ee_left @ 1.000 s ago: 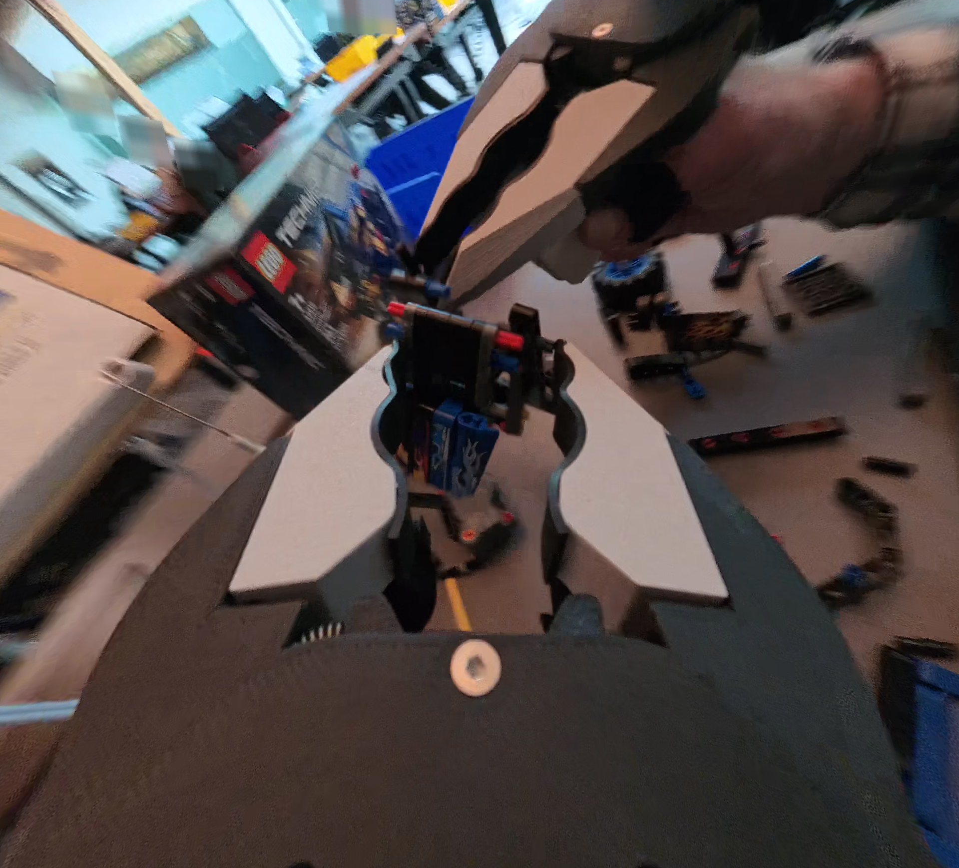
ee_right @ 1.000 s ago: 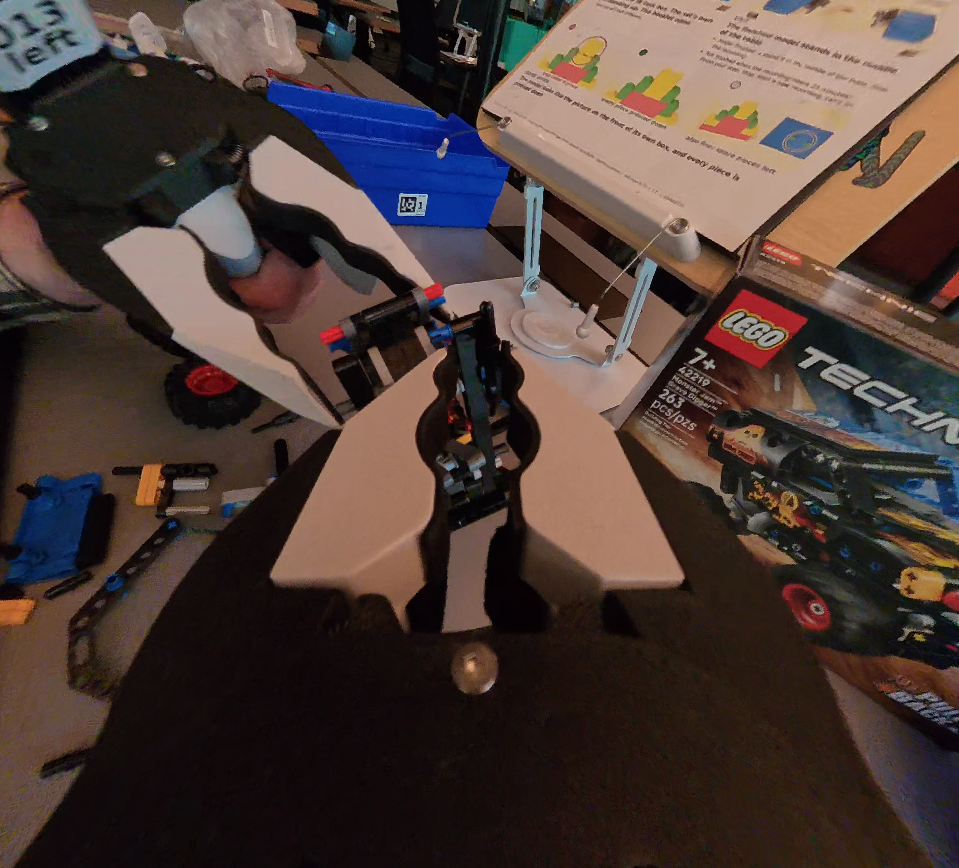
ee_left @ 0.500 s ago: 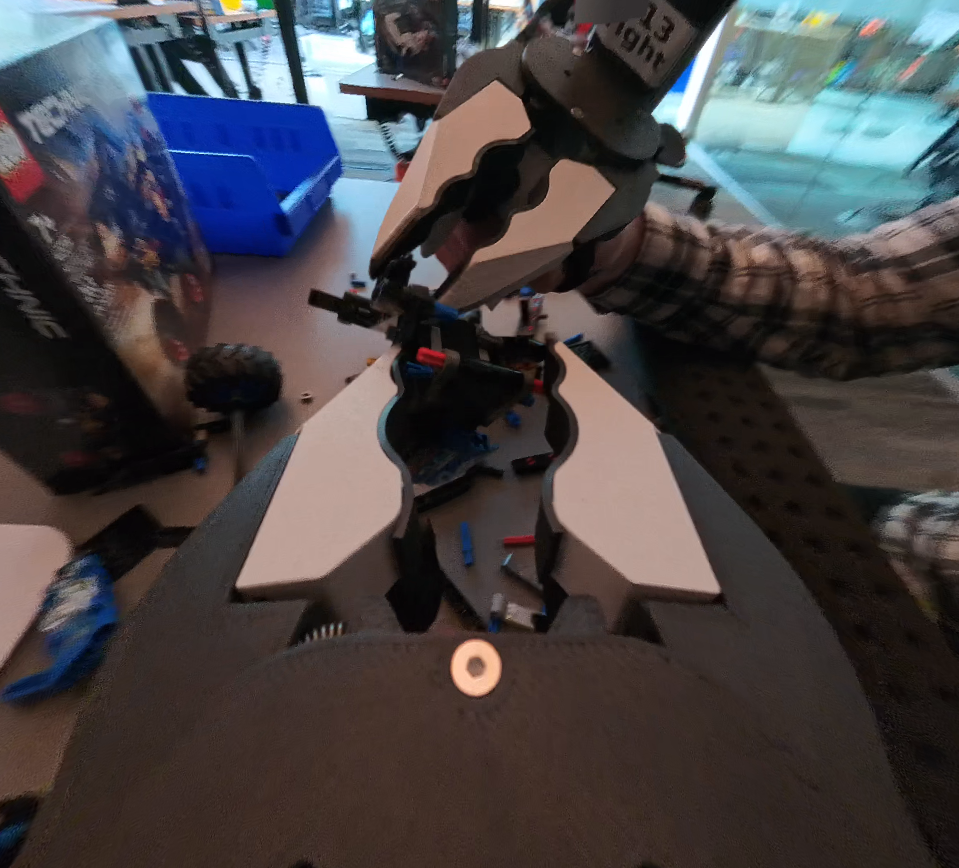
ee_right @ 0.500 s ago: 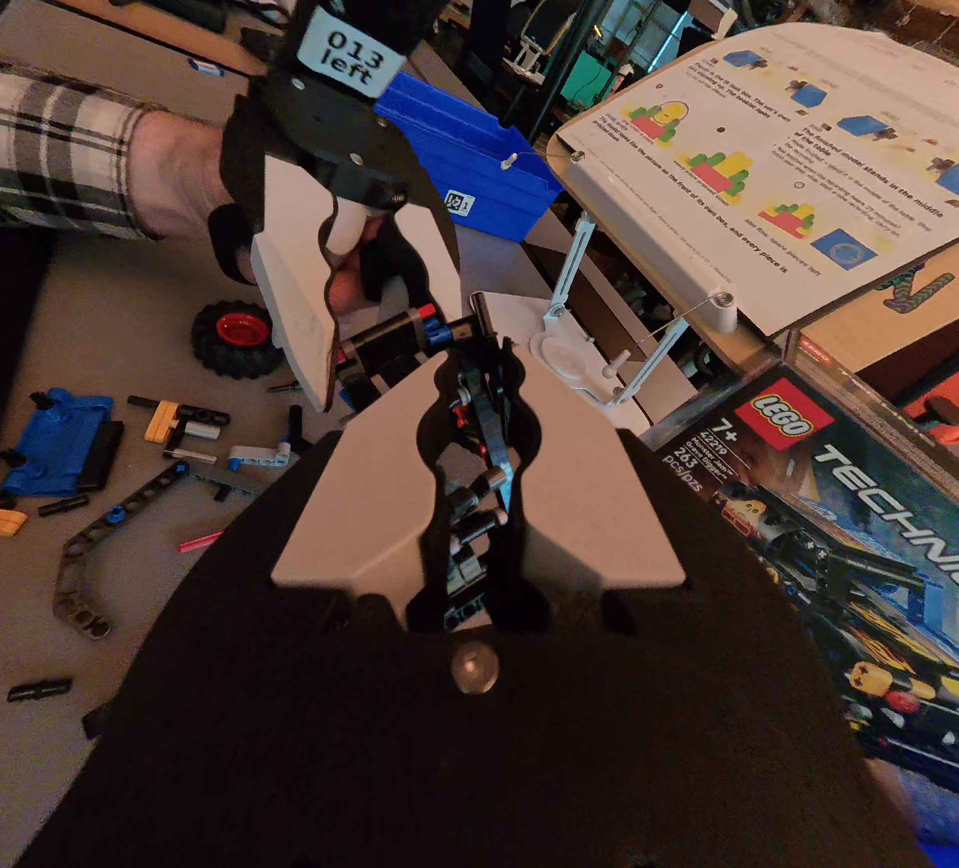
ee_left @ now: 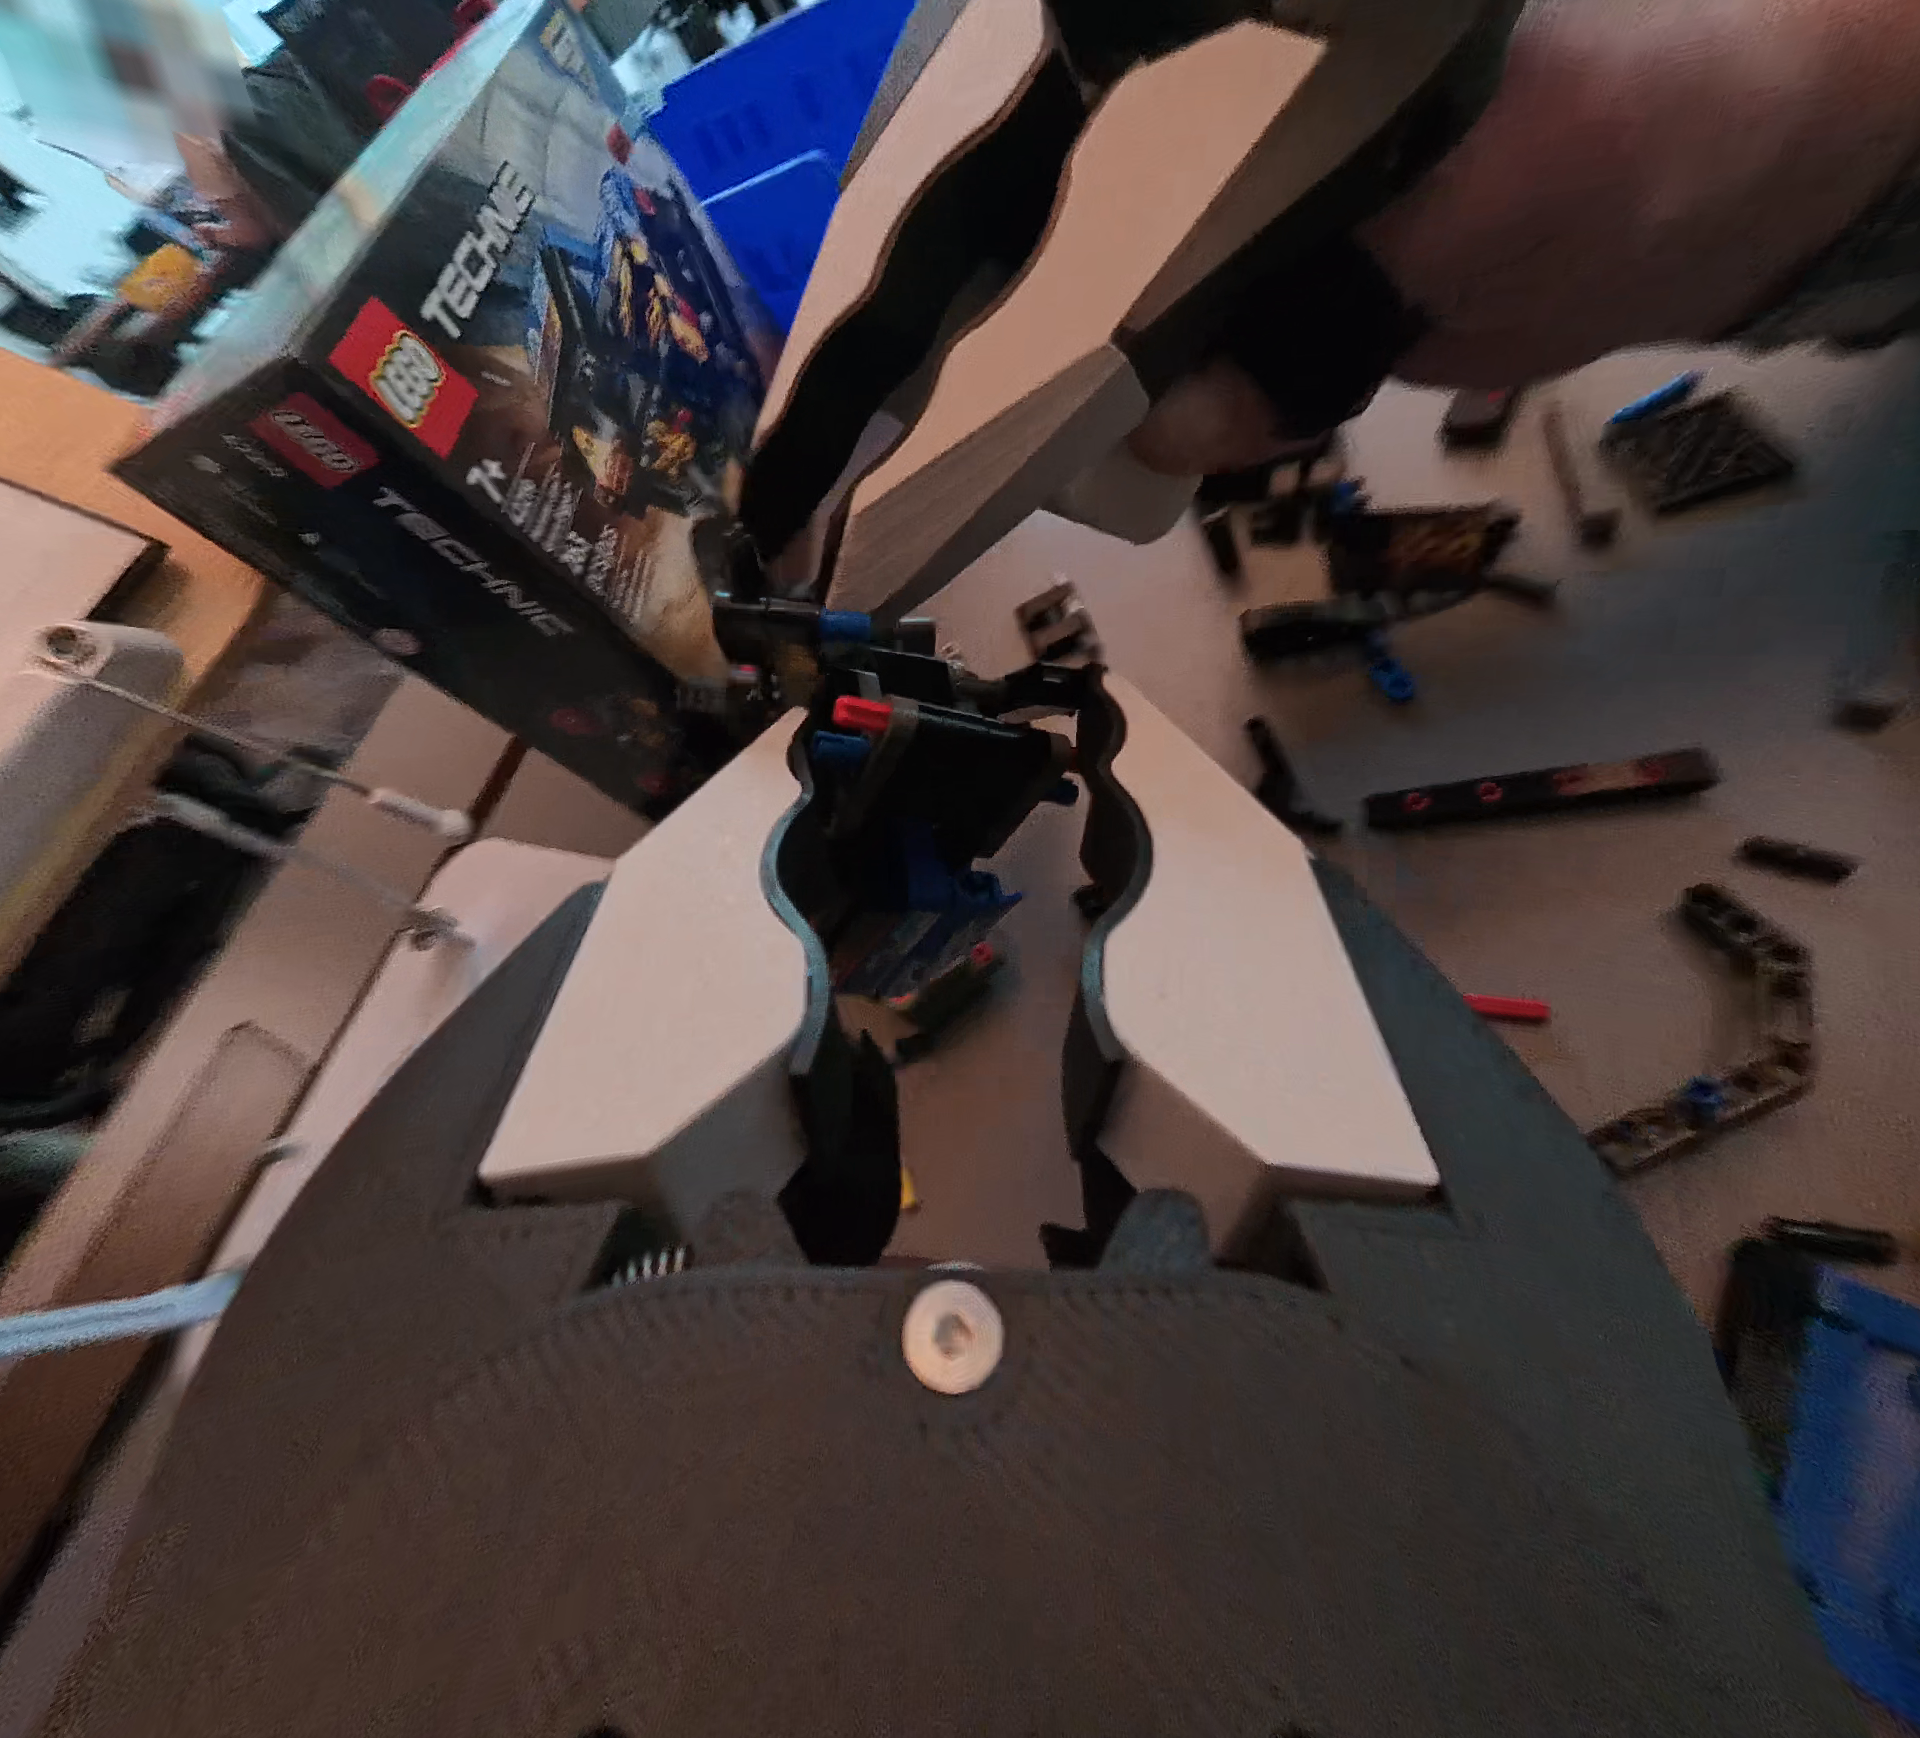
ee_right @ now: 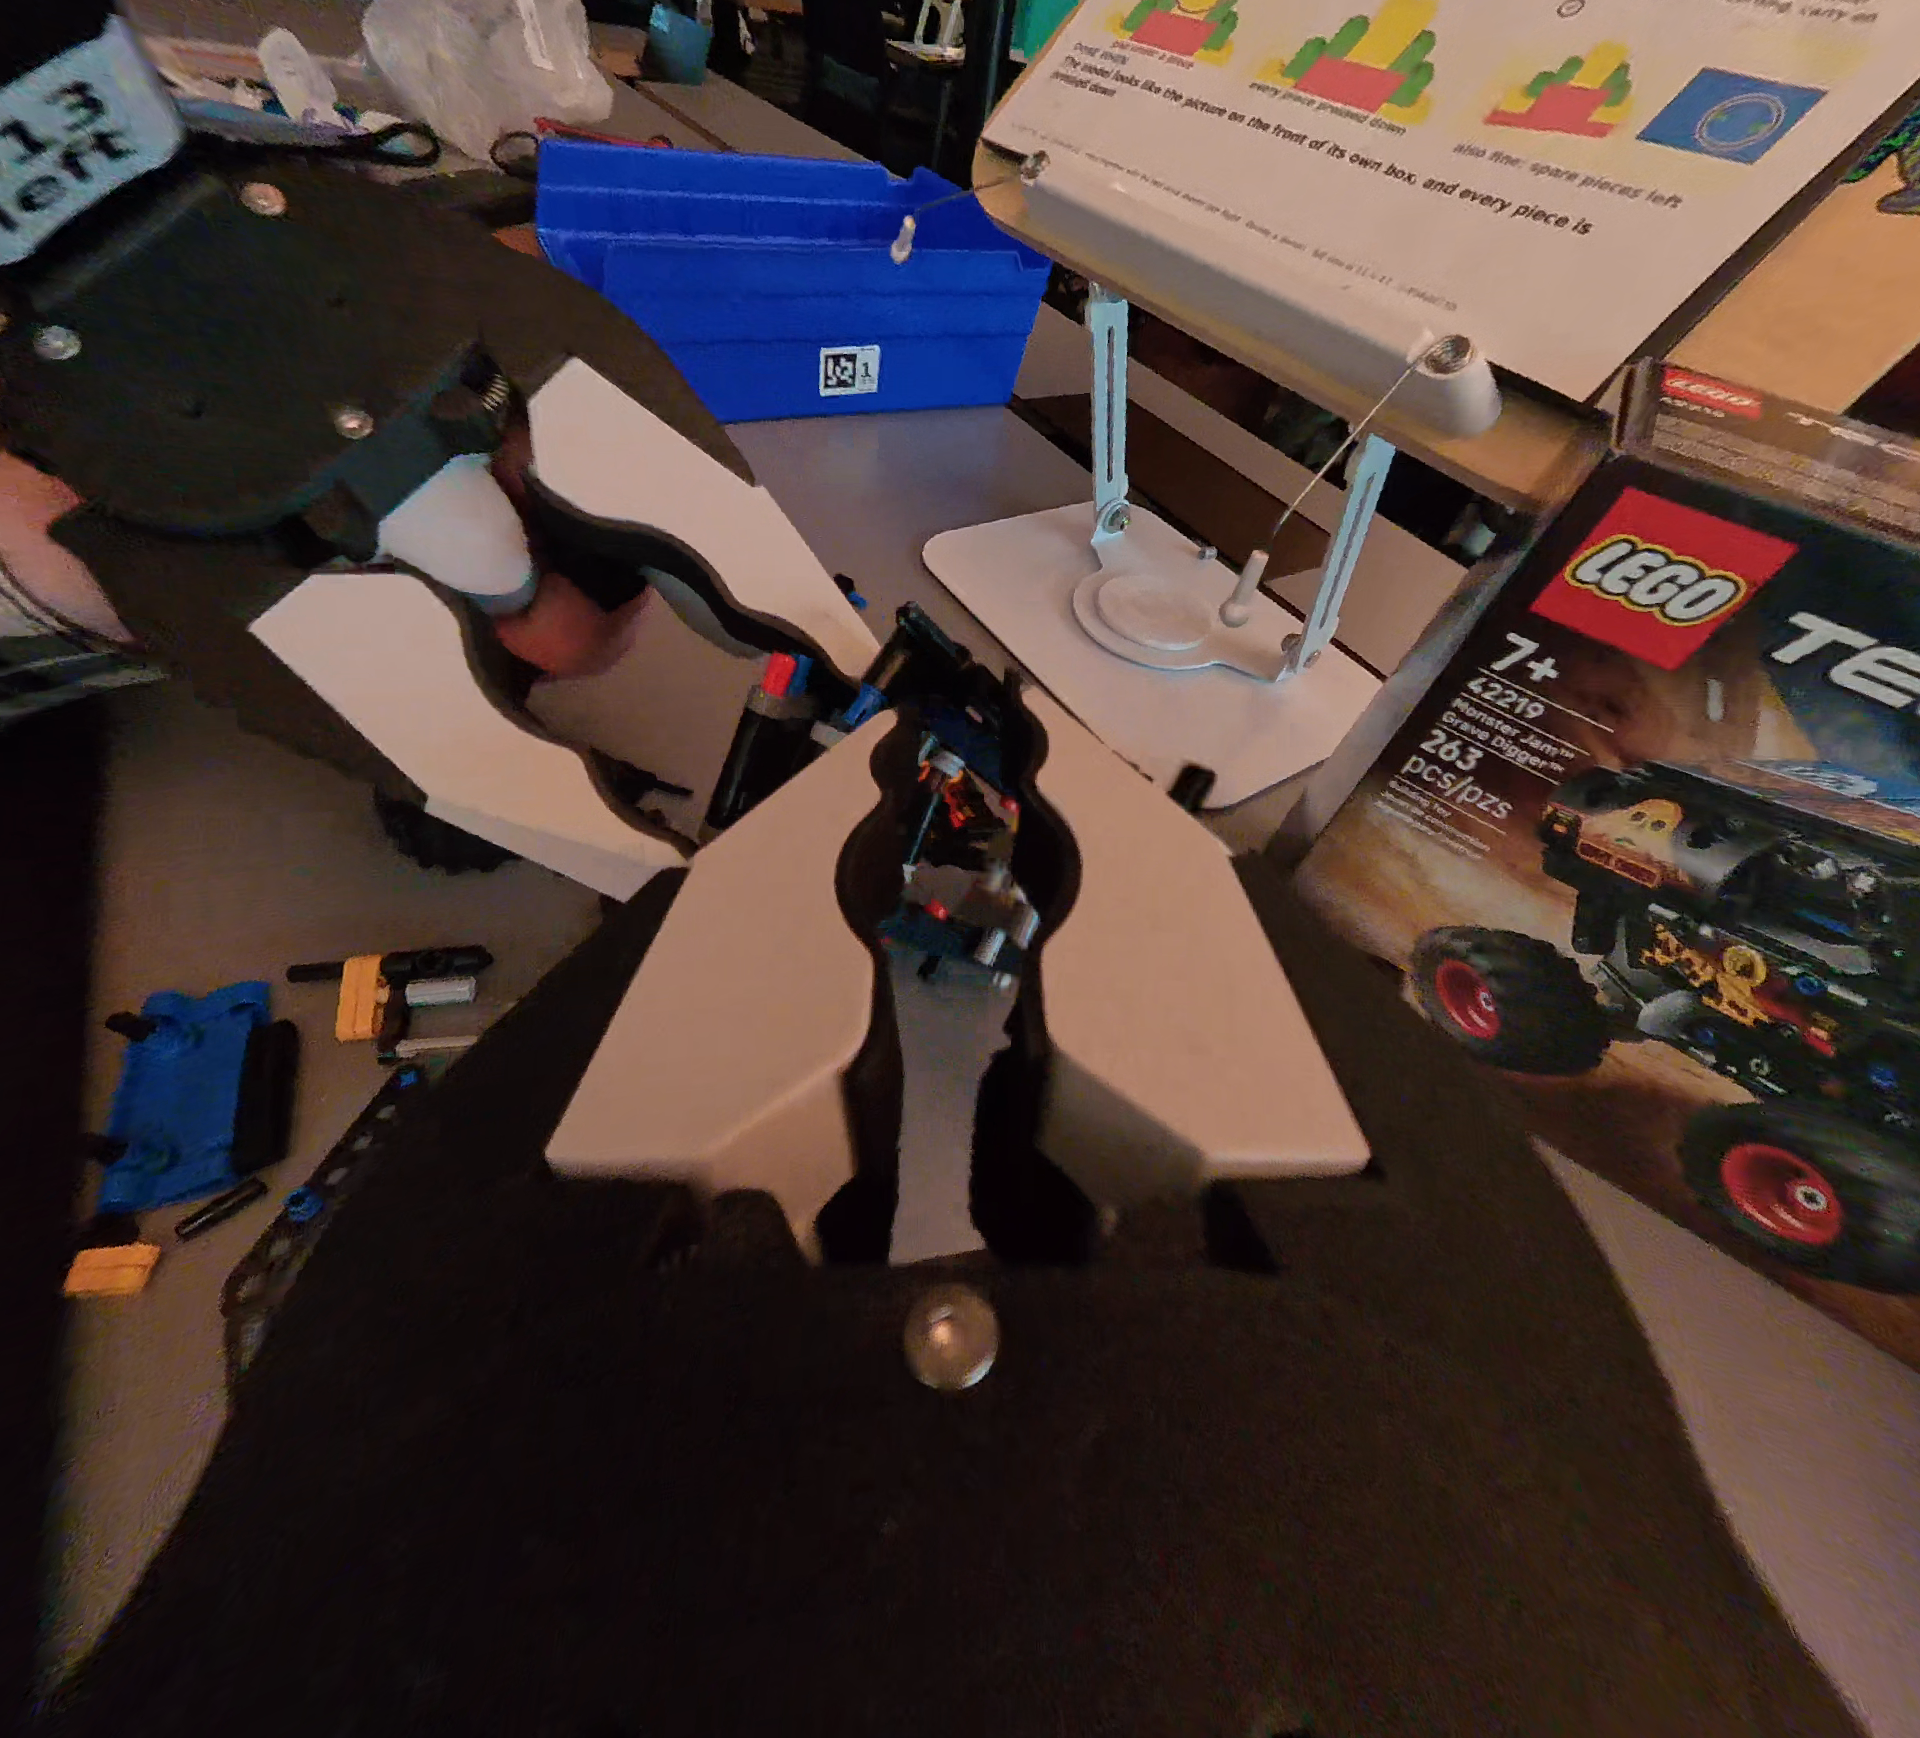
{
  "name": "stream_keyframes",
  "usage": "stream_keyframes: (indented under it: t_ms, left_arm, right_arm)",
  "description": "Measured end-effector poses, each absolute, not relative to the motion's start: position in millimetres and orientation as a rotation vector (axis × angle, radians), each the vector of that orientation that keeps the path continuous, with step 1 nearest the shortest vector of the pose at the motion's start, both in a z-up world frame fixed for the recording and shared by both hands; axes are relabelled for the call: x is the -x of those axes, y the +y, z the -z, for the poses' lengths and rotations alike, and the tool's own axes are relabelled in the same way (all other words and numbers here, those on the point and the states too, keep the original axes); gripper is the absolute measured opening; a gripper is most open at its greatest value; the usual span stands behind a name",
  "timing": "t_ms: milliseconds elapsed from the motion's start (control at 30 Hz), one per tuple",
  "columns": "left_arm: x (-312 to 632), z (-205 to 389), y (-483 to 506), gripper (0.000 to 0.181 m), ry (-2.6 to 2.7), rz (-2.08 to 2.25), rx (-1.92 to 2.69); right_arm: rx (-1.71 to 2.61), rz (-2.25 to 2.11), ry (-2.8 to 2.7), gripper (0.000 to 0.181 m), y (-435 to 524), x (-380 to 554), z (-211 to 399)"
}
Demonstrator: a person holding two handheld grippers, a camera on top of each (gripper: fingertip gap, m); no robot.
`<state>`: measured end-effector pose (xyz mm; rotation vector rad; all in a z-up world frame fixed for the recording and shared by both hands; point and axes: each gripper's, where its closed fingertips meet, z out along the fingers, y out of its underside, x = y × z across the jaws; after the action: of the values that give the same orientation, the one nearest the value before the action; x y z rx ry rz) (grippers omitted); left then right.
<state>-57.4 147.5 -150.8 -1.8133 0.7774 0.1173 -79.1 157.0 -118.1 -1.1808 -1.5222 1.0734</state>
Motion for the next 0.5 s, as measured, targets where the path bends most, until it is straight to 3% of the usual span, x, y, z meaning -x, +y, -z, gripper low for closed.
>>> stream_keyframes:
  t_ms: [167, 300, 433, 500]
  left_arm:
    - [60, 145, 149, 0.044, 0.75, -0.135, 1.773]
    - [55, 129, 150, 0.047, 0.621, 0.173, 1.724]
    - [57, 129, 148, 0.048, 0.607, 0.202, 1.715]
    - [55, 127, 146, 0.048, 0.615, 0.227, 1.702]
  right_arm:
    - [1.248, -1.177, -1.457, 0.012, 159, 81, 116]
    - [1.162, -1.304, -1.465, 0.0, 154, 74, 102]
    - [1.054, -1.202, -1.456, 0.0, 164, 59, 89]
    - [1.042, -1.117, -1.503, 0.013, 166, 59, 95]
